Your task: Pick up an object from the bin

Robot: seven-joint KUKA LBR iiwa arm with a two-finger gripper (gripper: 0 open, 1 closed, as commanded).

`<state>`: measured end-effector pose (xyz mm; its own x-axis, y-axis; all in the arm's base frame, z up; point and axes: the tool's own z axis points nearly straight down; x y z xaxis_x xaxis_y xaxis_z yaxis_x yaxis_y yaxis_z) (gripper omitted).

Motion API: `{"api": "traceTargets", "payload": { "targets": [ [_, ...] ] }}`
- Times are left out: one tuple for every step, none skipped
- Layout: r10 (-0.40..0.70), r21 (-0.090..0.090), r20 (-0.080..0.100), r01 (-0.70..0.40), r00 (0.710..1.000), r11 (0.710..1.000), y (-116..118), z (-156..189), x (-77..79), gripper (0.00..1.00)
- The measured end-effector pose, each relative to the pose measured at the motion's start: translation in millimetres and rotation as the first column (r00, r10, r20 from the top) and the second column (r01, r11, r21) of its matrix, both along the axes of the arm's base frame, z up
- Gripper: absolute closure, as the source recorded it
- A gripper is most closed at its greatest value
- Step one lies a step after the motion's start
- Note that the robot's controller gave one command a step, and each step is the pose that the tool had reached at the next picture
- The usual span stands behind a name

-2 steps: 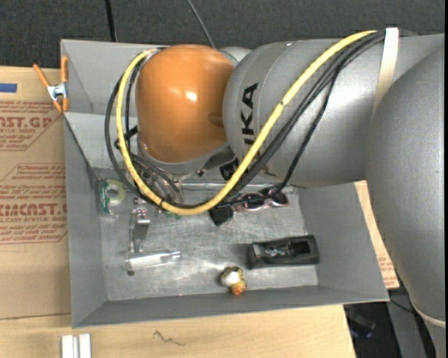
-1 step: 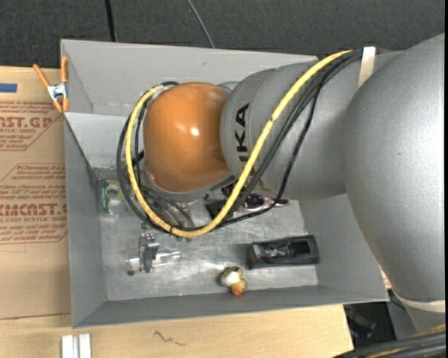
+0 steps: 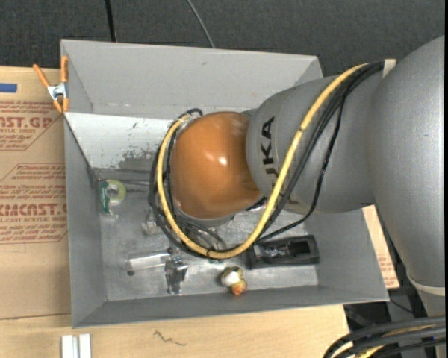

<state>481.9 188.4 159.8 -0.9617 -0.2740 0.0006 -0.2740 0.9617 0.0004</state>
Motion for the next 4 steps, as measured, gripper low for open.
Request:
{"api": "traceTargets", "payload": {
  "targets": [
    [-0.074, 0.000, -0.002, 0.074, 0.997, 0.997, -8, -42, 1.8, 0.00],
    [0.081, 0.001, 0.002, -0.081, 0.997, 0.997, -19, -89, 18.6, 0.00],
    [-0.166, 0.006, 0.008, 0.166, 0.986, 0.986, -23, -88, 1.3, 1.00],
    [-0.166, 0.006, 0.008, 0.166, 0.986, 0.986, -23, -87, 1.3, 1.00]
  ]
}}
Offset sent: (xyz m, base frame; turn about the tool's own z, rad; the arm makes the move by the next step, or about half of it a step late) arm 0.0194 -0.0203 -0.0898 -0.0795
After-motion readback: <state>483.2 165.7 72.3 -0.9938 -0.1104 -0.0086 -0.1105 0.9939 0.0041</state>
